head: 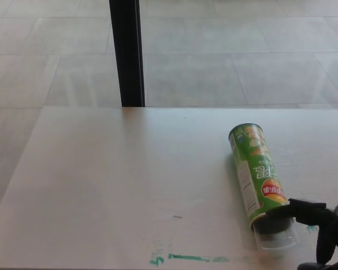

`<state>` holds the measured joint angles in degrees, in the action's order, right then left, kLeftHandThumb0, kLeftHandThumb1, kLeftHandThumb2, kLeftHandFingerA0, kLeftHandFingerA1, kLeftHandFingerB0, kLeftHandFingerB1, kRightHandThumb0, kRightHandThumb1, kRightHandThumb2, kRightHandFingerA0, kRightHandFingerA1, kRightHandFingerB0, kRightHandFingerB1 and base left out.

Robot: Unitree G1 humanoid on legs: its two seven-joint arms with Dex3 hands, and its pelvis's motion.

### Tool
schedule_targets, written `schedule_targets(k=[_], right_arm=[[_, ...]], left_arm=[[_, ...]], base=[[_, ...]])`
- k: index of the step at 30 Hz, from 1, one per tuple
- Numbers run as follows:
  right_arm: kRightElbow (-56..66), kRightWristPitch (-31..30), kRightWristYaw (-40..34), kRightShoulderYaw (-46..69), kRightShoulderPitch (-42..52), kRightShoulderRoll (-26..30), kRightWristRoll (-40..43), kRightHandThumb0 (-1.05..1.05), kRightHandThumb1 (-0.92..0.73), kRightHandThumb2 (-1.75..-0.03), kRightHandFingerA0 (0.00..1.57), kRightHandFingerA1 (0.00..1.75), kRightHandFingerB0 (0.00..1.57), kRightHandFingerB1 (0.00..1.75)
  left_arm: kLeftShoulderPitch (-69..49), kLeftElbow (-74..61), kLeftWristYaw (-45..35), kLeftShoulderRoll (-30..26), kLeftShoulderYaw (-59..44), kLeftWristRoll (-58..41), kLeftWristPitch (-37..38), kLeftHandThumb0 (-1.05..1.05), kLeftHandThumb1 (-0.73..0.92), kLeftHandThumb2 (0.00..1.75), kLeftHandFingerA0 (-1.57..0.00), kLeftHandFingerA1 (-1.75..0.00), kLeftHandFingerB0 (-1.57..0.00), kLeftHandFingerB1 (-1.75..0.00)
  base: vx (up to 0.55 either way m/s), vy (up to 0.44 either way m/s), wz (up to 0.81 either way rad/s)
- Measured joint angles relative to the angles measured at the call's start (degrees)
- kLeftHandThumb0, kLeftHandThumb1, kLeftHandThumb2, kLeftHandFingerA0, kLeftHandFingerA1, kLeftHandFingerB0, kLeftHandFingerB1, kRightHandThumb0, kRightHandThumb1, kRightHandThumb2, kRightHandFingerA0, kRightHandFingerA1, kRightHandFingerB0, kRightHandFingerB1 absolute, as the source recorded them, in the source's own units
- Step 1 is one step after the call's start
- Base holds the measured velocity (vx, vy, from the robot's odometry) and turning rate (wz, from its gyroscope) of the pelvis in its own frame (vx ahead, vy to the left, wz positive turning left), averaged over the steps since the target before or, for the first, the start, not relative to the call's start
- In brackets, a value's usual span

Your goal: Use the finger on the right hand of the robot to pull out the chips tray kept inside a container in the middle of the desk

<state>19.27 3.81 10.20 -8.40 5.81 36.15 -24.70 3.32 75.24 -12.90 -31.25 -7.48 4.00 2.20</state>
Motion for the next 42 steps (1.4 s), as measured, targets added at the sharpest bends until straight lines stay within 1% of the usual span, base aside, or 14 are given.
schedule_targets(k=[9, 10, 12, 15, 17, 22, 29, 30, 31, 32, 37, 38, 39, 42], right_arm=[[-4.6, -0.8, 0.9, -5.1, -5.5, 2.6, -7.6, -0.23, -0.43, -0.62, 1.0, 1.11, 0.44, 0.48], [-5.1, -0.8, 0.9, -5.5, -6.0, 2.8, -8.2, -0.19, -0.5, -0.55, 0.95, 1.1, 0.45, 0.42], [-6.0, -1.0, 1.1, -6.6, -6.8, 3.3, -9.9, -0.19, -0.49, -0.54, 0.98, 1.07, 0.46, 0.42], [-7.4, -1.2, 1.4, -8.2, -8.0, 4.3, -12.5, -0.22, -0.44, -0.61, 1.02, 1.1, 0.44, 0.47], [-8.3, -1.3, 1.6, -9.1, -8.6, 4.7, -14.2, -0.17, -0.49, -0.55, 0.98, 1.13, 0.45, 0.42], [-10.1, -1.9, 2.5, -11.0, -9.5, 5.0, -18.2, -0.26, -0.42, -0.64, 1.01, 1.1, 0.42, 0.48], [-12.6, -1.7, 2.2, -13.0, -10.2, 4.9, -22.9, -0.25, -0.42, -0.63, 1.02, 1.1, 0.43, 0.48], [-13.1, -1.7, 2.2, -13.6, -10.5, 4.7, -23.6, -0.2, -0.51, -0.55, 0.95, 1.14, 0.44, 0.42], [-13.4, -1.8, 2.2, -13.9, -10.7, 4.6, -24.1, -0.17, -0.49, -0.55, 0.97, 1.14, 0.45, 0.42], [-13.9, -1.9, 2.4, -14.4, -11.0, 4.5, -24.8, -0.24, -0.43, -0.61, 1.0, 1.13, 0.43, 0.46], [-15.8, -2.1, 2.3, -15.8, -11.8, 3.6, -27.0, -0.27, -0.4, -0.62, 0.99, 1.12, 0.41, 0.47], [-16.0, -2.1, 2.3, -15.9, -11.8, 3.3, -27.2, -0.22, -0.48, -0.54, 0.96, 1.12, 0.44, 0.43], [-16.1, -2.2, 2.3, -15.9, -11.8, 3.2, -27.3, -0.28, -0.4, -0.63, 0.98, 1.11, 0.41, 0.48], [-16.0, -2.3, 2.3, -15.8, -11.5, 3.1, -27.6, -0.25, -0.41, -0.62, 1.03, 1.13, 0.46, 0.5]], left_arm=[[0.0, 0.0, 0.0, 0.0, 0.0, 0.0, 0.0, -0.47, 0.7, 0.61, -0.52, -0.64, -0.5, -0.52], [0.1, 0.0, 0.0, 0.0, 0.0, 0.0, 0.0, -0.47, 0.71, 0.61, -0.53, -0.62, -0.51, -0.52], [0.1, 0.0, 0.0, 0.0, 0.0, 0.0, 0.0, -0.48, 0.7, 0.61, -0.54, -0.62, -0.51, -0.5], [0.2, 0.0, 0.0, 0.0, 0.0, 0.0, 0.0, -0.49, 0.68, 0.61, -0.52, -0.61, -0.49, -0.49], [0.2, 0.0, 0.0, 0.0, 0.0, 0.0, 0.0, -0.48, 0.69, 0.6, -0.51, -0.62, -0.47, -0.49], [0.2, 0.0, 0.0, -0.1, 0.0, 0.0, 0.0, -0.48, 0.69, 0.6, -0.51, -0.63, -0.48, -0.5], [0.2, 0.0, -0.5, -0.3, 0.0, 0.0, 0.0, -0.49, 0.69, 0.62, -0.51, -0.62, -0.48, -0.49], [0.3, 0.0, -0.5, -0.3, 0.0, 0.0, 0.0, -0.48, 0.7, 0.61, -0.5, -0.62, -0.49, -0.49], [0.3, 0.0, -0.5, -0.3, 0.1, 0.0, 0.0, -0.48, 0.69, 0.61, -0.51, -0.62, -0.49, -0.49], [0.3, 0.0, -0.5, -0.4, 0.1, 0.1, 0.0, -0.48, 0.68, 0.61, -0.51, -0.63, -0.48, -0.5], [0.3, 0.0, -0.5, -0.4, 0.0, 0.1, 0.0, -0.48, 0.7, 0.6, -0.47, -0.6, -0.47, -0.49], [0.3, 0.0, -0.5, -0.4, 0.0, 0.1, 0.0, -0.48, 0.69, 0.61, -0.48, -0.62, -0.48, -0.49], [0.3, 0.0, -0.5, -0.4, 0.0, 0.0, 0.0, -0.48, 0.69, 0.6, -0.49, -0.6, -0.48, -0.49], [0.3, 0.1, -0.6, -0.4, 0.0, 0.1, 0.0, -0.47, 0.71, 0.61, -0.54, -0.63, -0.51, -0.5]], base=[[0.0, 0.0, 0.0], [0.0, 0.0, 0.0], [0.0, 0.0, 0.0], [0.0, 0.0, 0.0], [0.0, 0.0, 0.0], [0.0, 0.0, 0.0], [0.0, 0.0, 0.0], [0.0, 0.0, 0.0], [0.0, 0.0, 0.0], [0.0, 0.0, 0.0], [0.0, 0.0, 0.0], [0.0, 0.0, 0.0], [0.0, 0.0, 0.0], [0.0, 0.0, 0.0]])
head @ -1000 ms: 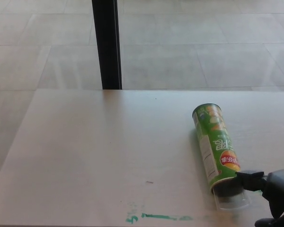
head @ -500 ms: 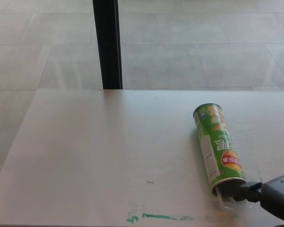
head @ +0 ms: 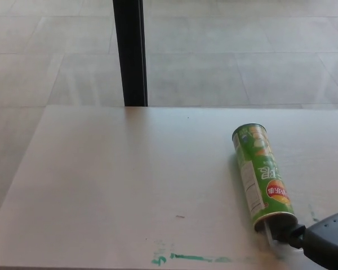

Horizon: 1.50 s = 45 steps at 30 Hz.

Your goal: Use the finger on the right hand of the robot to pull out the chips tray kept inside a container in the middle of the desk

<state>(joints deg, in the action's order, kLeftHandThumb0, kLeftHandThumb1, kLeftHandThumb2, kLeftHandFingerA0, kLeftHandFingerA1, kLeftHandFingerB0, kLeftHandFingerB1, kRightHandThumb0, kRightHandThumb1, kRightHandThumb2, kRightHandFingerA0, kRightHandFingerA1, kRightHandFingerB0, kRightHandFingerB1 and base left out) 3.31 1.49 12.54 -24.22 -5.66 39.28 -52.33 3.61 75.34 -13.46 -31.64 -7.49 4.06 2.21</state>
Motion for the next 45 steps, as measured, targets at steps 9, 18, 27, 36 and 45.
schedule_targets(k=[9, 18, 27, 36, 45], right_arm=[[5.4, 0.1, -1.0, 2.8, 6.3, 0.9, -0.1, -0.26, -0.43, -0.65, 1.0, 1.15, 0.44, 0.49], [10.9, 1.1, -1.4, 5.5, 13.8, 2.1, 0.0, -0.25, -0.44, -0.65, 1.01, 1.17, 0.46, 0.49], [13.0, 1.7, -2.2, 7.3, 18.7, 2.1, -0.2, -0.26, -0.46, -0.65, 0.97, 1.17, 0.43, 0.49], [15.3, 3.0, -3.0, 10.0, 23.9, 2.4, 0.5, -0.18, -0.53, -0.56, 0.92, 1.25, 0.44, 0.43], [18.4, 3.9, -2.8, 13.1, 29.1, 2.4, 1.0, -0.18, -0.51, -0.55, 0.93, 1.2, 0.47, 0.44]], left_arm=[[-0.2, 0.0, -0.1, -0.1, 0.3, 0.2, 0.1, -0.49, 0.7, 0.6, -0.52, -0.65, -0.52, -0.52], [-0.2, 0.0, -0.1, -0.1, 0.0, 0.2, 0.1, -0.47, 0.69, 0.6, -0.54, -0.62, -0.52, -0.51], [-0.3, 0.3, -0.1, -0.1, 0.1, 0.2, 0.1, -0.5, 0.67, 0.61, -0.52, -0.66, -0.5, -0.52], [-0.4, 0.2, 0.0, -0.1, 0.2, 0.2, 0.1, -0.49, 0.69, 0.6, -0.52, -0.66, -0.51, -0.52], [-0.5, 0.2, 0.1, -0.1, 0.6, 0.3, 0.1, -0.48, 0.7, 0.6, -0.49, -0.62, -0.5, -0.51]], base=[[0.0, 0.0, 0.0], [0.0, 0.0, 0.0], [0.0, 0.0, 0.0], [0.0, 0.0, 0.0], [0.0, 0.0, 0.0]])
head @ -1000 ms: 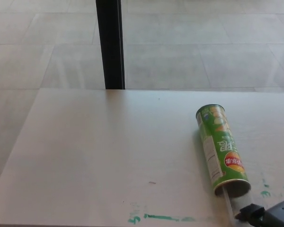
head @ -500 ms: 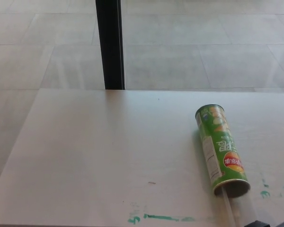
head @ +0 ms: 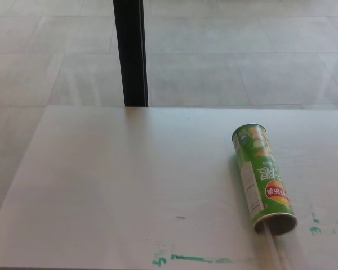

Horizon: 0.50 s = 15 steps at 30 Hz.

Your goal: Use the finger on the right hand of the robot to pull out the chips tray kept inside a container in the middle of the desk

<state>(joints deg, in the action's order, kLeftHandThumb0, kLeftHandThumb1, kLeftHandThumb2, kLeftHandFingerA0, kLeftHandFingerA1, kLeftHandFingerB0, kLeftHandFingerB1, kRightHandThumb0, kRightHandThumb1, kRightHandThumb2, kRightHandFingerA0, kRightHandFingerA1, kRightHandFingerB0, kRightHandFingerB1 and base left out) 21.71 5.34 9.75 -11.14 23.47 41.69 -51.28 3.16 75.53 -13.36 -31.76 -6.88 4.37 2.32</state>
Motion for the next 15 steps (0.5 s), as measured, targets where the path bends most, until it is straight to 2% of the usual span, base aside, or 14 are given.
schedule_targets(k=[3, 4, 6, 7, 8, 9, 10, 11, 15], right_arm=[[0.7, 0.5, -0.2, 1.0, 1.6, 0.0, 0.0, -0.18, -0.53, -0.56, 0.91, 1.2, 0.44, 0.43], [0.9, 0.6, -0.2, 1.1, 1.8, 0.0, 0.0, -0.24, -0.48, -0.64, 0.93, 1.16, 0.36, 0.46], [1.1, 0.6, 0.1, 1.6, 1.9, -0.2, 0.2, -0.18, -0.54, -0.56, 0.92, 1.19, 0.31, 0.38], [1.4, 0.6, 0.5, 1.8, 1.6, -0.3, 0.2, -0.17, -0.53, -0.56, 0.93, 1.18, 0.25, 0.36], [1.5, 0.6, 0.7, 1.9, 1.4, -0.5, 0.3, -0.17, -0.53, -0.56, 0.93, 1.18, 0.25, 0.36], [1.6, 0.5, 1.0, 2.1, 1.2, -0.9, 0.3, -0.12, -0.37, -0.85, 1.01, 1.08, 0.06, 0.48], [1.7, 0.5, 1.2, 2.3, 0.9, -1.2, 0.4, -0.07, -0.33, -0.82, 1.03, 1.08, 0.03, 0.47], [1.7, 0.5, 1.2, 2.7, 0.3, -1.5, 0.7, -0.11, -0.51, -0.59, 0.96, 1.17, 0.09, 0.28], [1.8, 0.8, 1.0, 4.9, -2.7, -3.5, 1.9, -0.08, -0.49, -0.56, 0.96, 1.2, 0.0, 0.25]], left_arm=[[-0.1, 0.0, 0.1, 0.0, 0.3, 0.1, 0.0, -0.48, 0.68, 0.59, -0.5, -0.6, -0.52, -0.5], [-0.1, 0.1, 0.1, 0.0, 0.2, 0.0, 0.0, -0.49, 0.67, 0.61, -0.53, -0.63, -0.52, -0.51], [-0.1, 0.1, 0.2, 0.0, 0.1, 0.0, 0.0, -0.49, 0.68, 0.61, -0.52, -0.62, -0.52, -0.51], [-0.1, 0.1, 0.2, 0.0, 0.1, 0.0, 0.0, -0.48, 0.68, 0.6, -0.52, -0.63, -0.52, -0.51], [-0.1, 0.1, 0.2, 0.0, 0.0, 0.0, 0.0, -0.48, 0.68, 0.6, -0.52, -0.63, -0.52, -0.51], [-0.1, 0.1, 0.2, 0.0, 0.0, 0.0, 0.0, -0.47, 0.69, 0.59, -0.49, -0.6, -0.51, -0.5], [-0.1, 0.1, 0.2, 0.0, 0.0, 0.0, 0.0, -0.48, 0.68, 0.59, -0.52, -0.61, -0.51, -0.5], [-0.1, 0.1, 0.2, 0.0, 0.0, 0.0, 0.0, -0.49, 0.68, 0.6, -0.5, -0.62, -0.52, -0.51], [-0.1, 0.1, 0.3, 0.0, -0.2, -0.1, 0.0, -0.47, 0.68, 0.6, -0.51, -0.62, -0.53, -0.51]], base=[[0.0, 0.0, 0.0], [0.0, 0.0, 0.0], [0.0, 0.0, 0.0], [0.0, 0.0, 0.0], [0.0, 0.0, 0.0], [0.0, 0.0, 0.0], [0.0, 0.0, 0.0], [0.0, 0.0, 0.0], [0.0, 0.0, 0.0]])
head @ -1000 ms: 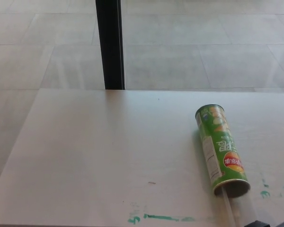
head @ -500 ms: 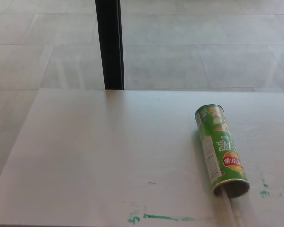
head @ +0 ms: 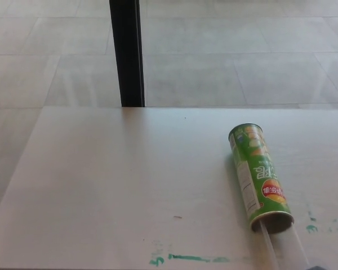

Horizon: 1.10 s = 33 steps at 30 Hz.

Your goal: Use the finger on the right hand of the robot to pull out the chips tray kept inside a container in the middle of the desk

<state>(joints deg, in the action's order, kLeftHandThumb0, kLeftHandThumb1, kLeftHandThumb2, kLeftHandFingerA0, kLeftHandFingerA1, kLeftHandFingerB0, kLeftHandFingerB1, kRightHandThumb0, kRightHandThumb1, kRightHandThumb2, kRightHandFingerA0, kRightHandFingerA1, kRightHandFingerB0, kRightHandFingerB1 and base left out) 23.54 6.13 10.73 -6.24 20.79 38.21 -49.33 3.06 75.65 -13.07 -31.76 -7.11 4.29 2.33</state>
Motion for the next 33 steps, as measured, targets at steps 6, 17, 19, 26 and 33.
schedule_targets(k=[6, 17, 19, 26, 33], right_arm=[[1.8, 0.3, -0.2, 3.9, -2.6, -2.2, 2.5, -0.07, -0.46, -0.54, 0.97, 1.05, 0.0, 0.17], [7.2, 1.3, 0.0, 17.3, 2.8, -3.9, 8.9, -0.02, -0.46, -0.55, 0.96, 1.16, 0.03, 0.27], [7.1, 1.5, 0.0, 20.8, 4.5, -3.9, 10.0, -0.07, -0.48, -0.56, 0.92, 1.15, 0.07, 0.26], [3.4, 1.5, -0.3, 34.0, 8.6, -6.0, 14.5, 0.0, -0.53, -0.55, 0.85, 1.18, 0.11, 0.3], [-7.3, 1.4, -1.5, 46.7, 13.6, -10.6, 19.7, -0.05, -0.53, -0.54, 0.85, 0.94, 0.1, 0.28]], left_arm=[[-0.2, 0.2, 0.0, 0.0, -0.2, 0.0, 0.0, -0.49, 0.69, 0.61, -0.51, -0.63, -0.52, -0.51], [-0.6, 0.2, 0.3, 0.0, -0.2, 0.0, 0.0, -0.48, 0.69, 0.6, -0.57, -0.66, -0.58, -0.55], [-0.6, 0.2, 0.3, 0.0, -0.2, 0.0, 0.0, -0.48, 0.69, 0.6, -0.56, -0.64, -0.55, -0.52], [-0.7, 0.2, 0.3, 0.0, 0.0, 0.0, 0.0, -0.48, 0.69, 0.6, -0.5, -0.61, -0.52, -0.51], [-1.2, 0.2, 0.3, 0.0, -0.1, 0.0, 0.0, -0.49, 0.68, 0.61, -0.5, -0.63, -0.51, -0.51]], base=[[0.0, 0.0, 0.0], [0.0, 0.0, 0.0], [0.0, 0.0, 0.0], [0.0, 0.0, 0.0], [0.0, 0.0, 0.0]])
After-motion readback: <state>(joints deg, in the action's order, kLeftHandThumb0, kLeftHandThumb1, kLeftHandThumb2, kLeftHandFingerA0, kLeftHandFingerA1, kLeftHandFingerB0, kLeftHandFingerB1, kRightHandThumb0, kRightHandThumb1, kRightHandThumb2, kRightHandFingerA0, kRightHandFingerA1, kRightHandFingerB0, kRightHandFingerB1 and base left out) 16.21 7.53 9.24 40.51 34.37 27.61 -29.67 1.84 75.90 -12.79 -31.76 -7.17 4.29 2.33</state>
